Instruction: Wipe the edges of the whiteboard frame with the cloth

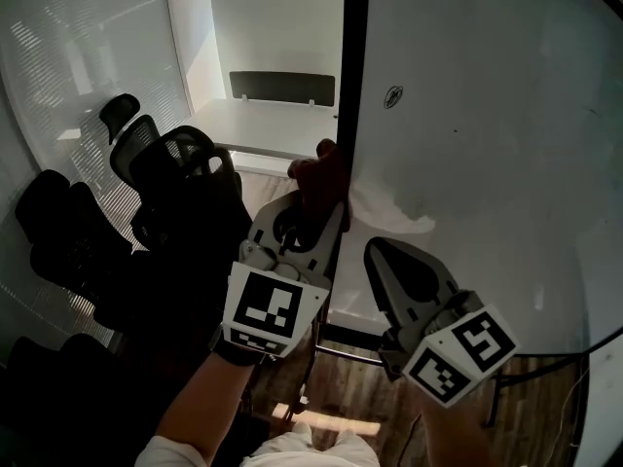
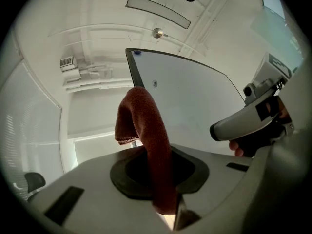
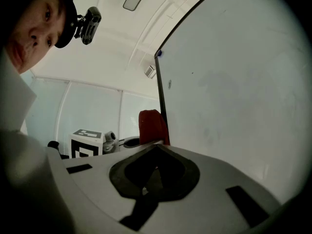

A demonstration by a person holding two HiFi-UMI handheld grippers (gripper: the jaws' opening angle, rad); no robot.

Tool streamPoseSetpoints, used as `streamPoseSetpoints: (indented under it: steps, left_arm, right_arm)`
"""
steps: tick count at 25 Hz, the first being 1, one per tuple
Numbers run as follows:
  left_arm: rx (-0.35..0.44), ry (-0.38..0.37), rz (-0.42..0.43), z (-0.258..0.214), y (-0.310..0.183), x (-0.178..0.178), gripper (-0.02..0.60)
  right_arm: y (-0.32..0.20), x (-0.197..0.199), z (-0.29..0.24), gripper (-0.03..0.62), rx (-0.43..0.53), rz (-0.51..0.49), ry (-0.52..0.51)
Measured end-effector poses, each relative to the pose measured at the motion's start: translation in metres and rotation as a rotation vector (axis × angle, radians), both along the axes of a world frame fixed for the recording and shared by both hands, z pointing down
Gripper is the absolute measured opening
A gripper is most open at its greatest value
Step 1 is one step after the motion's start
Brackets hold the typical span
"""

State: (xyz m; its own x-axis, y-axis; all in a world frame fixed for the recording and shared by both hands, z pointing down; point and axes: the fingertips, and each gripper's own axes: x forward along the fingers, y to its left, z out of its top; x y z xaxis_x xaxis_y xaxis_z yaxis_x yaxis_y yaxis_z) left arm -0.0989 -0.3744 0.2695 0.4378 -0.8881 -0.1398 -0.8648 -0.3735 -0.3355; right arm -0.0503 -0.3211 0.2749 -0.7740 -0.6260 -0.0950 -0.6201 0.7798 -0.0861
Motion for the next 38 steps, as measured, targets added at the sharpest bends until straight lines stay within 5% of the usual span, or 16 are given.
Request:
streamPoseSetpoints:
  steps: [20, 26, 38]
  left_arm:
    - [0.030, -0.006, 0.041, 0.102, -0.005, 0.000, 0.071]
    - [-0.041, 0.037, 0.030, 0.132, -0.005, -0.002, 0.071]
    - [-0.085, -0.023, 0.001, 0.174, -0.005, -0.001, 0.071]
  right_arm:
    - [-0.012, -0.007, 0.075, 0.003, -0.069, 0.017, 0.006]
    - [-0.012, -0.009, 0.093, 0.002, -0.089, 0.020, 0.008]
    - [-0.011, -0.007, 0.111, 0.002, -0.105, 0.026, 0.002]
